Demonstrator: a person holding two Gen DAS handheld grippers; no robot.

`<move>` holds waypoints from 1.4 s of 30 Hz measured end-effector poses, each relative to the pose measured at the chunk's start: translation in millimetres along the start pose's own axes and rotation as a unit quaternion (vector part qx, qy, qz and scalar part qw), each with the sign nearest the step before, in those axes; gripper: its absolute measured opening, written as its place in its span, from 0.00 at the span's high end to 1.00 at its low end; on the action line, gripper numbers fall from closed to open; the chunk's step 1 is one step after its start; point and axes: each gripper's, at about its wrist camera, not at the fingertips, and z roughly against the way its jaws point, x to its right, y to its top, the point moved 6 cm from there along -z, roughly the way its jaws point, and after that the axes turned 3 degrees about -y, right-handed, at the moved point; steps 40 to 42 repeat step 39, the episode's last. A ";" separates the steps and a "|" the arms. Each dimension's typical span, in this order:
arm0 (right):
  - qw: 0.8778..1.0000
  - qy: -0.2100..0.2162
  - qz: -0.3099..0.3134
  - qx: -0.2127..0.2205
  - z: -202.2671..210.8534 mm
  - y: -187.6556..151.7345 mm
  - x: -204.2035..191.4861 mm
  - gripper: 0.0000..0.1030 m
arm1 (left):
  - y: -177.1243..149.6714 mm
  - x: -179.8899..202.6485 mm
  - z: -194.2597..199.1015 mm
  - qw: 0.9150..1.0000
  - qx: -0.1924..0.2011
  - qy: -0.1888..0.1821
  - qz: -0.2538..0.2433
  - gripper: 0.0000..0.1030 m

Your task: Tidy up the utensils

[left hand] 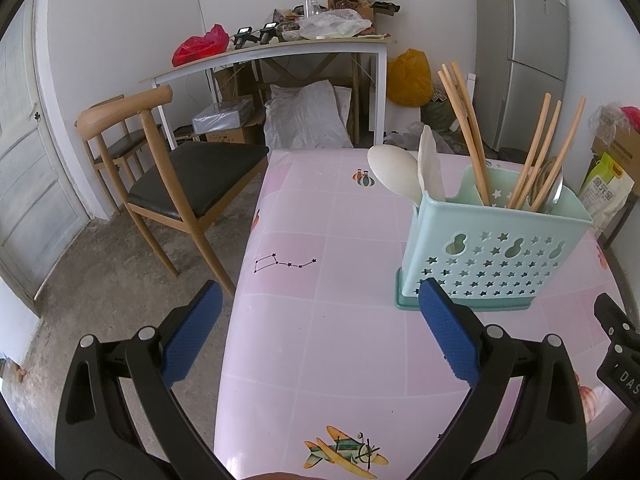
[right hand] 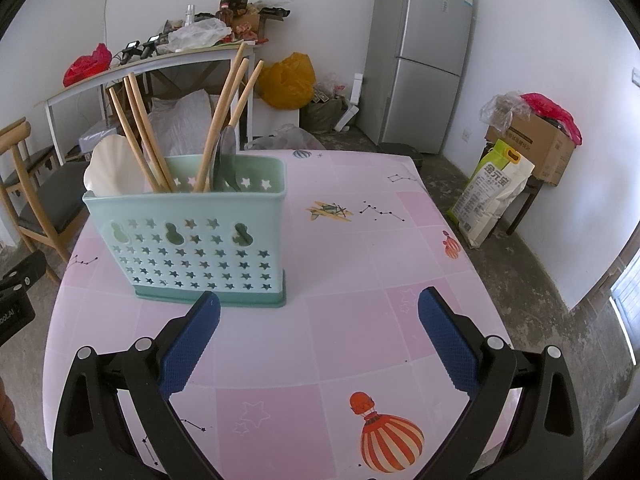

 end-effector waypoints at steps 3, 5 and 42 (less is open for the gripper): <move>1.000 0.002 0.001 0.000 -0.4 -0.1 -0.8 0.06 | -0.1 -0.3 -0.3 1.000 -0.001 0.000 0.000 0.08; 1.000 0.002 0.001 0.000 -0.2 -0.5 -1.6 0.06 | -0.5 -1.4 0.0 1.000 -0.001 -0.001 0.000 0.08; 1.000 0.007 0.002 0.002 0.9 2.2 -7.4 0.06 | -1.9 5.4 -2.9 1.000 -0.008 -0.006 0.004 0.08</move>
